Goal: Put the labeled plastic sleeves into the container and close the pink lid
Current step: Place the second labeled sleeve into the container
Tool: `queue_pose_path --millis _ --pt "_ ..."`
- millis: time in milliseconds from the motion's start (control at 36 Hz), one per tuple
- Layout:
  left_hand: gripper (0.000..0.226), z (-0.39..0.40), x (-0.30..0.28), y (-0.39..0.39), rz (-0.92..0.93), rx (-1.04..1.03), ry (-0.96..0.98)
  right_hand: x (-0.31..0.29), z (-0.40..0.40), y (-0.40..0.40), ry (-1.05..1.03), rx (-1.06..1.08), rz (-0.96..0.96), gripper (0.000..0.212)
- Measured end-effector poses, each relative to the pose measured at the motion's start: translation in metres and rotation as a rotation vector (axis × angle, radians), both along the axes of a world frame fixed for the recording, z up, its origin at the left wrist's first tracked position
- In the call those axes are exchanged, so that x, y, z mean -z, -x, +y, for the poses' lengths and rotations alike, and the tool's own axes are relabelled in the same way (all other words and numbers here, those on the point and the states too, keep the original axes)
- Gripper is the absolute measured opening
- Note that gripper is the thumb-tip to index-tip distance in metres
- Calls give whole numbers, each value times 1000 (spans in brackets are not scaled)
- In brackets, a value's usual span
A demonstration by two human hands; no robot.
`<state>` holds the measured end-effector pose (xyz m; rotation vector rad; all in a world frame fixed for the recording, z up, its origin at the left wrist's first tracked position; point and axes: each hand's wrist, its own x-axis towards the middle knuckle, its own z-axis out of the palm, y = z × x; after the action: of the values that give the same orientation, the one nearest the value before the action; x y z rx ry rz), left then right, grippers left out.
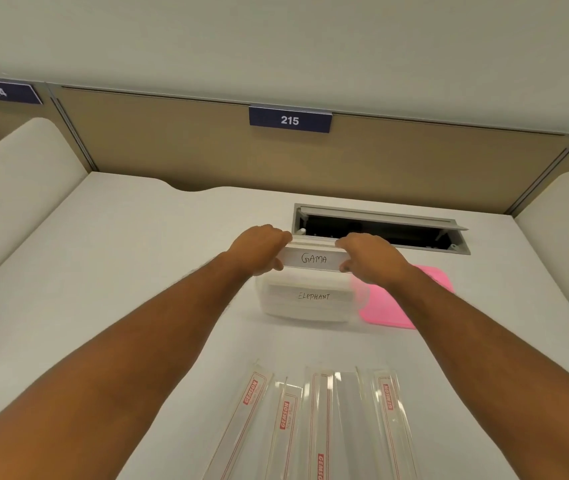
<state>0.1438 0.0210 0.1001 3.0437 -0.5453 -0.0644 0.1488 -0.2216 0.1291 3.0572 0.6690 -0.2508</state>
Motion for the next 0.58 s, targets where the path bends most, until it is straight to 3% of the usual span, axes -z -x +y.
queue_pose_path --millis 583 --pt "19 -24 31 -32 116 48 -288 62 3 -42 145 -51 0 26"
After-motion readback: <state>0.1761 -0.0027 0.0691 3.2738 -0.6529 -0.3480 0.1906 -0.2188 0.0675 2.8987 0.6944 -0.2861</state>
